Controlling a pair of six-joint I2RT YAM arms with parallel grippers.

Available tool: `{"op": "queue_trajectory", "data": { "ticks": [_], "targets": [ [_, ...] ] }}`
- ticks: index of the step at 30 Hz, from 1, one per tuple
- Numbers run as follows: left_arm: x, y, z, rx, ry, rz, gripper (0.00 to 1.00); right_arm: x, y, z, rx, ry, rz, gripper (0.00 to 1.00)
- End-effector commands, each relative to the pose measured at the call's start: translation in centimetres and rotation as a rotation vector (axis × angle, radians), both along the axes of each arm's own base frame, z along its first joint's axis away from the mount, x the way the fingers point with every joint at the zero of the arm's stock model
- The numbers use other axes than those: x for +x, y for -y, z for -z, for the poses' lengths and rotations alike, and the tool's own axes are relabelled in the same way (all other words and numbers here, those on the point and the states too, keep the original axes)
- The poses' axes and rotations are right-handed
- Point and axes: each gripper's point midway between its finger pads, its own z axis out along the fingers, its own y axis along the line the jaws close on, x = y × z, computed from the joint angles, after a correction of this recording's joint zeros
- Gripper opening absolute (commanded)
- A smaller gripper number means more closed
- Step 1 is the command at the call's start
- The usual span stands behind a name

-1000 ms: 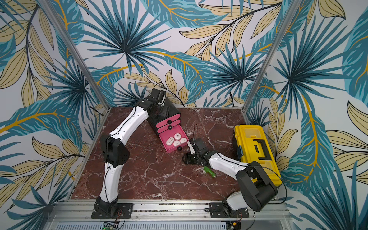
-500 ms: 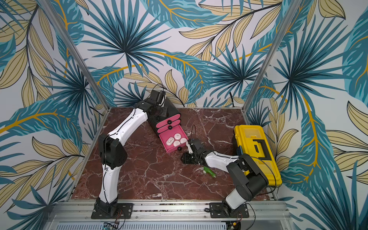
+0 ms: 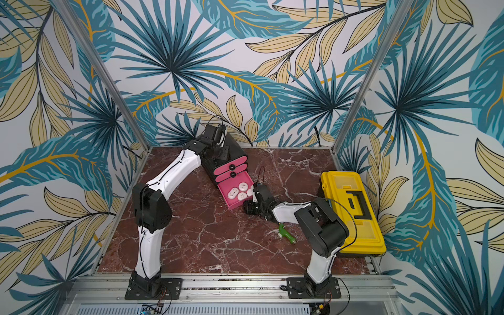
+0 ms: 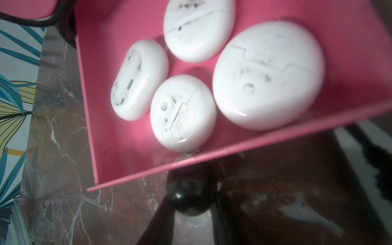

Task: Put the bluetooth earphones in the drawer according to color
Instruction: Close the drawer of the storage box.

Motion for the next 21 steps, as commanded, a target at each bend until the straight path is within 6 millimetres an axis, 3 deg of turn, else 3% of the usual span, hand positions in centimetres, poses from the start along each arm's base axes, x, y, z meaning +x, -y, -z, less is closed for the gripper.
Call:
{"op": "queue_trajectory", "data": {
  "ticks": [1, 9, 21],
  "targets": [
    [-2.1, -1.6, 5.3, 0.066, -0.172, -0.008, 0.57, 1.6, 0.1, -0.9, -0.002, 0.048, 0.042, 0.32],
    [-2.6, -1.1, 6.2, 0.042, -0.200, 0.012, 0.57, 3.0, -0.5, -3.1, 0.011, 0.110, 0.033, 0.32],
    [-2.8, -1.0, 6.9, 0.034, -0.218, 0.015, 0.57, 5.9, -2.2, -3.8, 0.024, 0.127, 0.036, 0.32]
  ]
}}
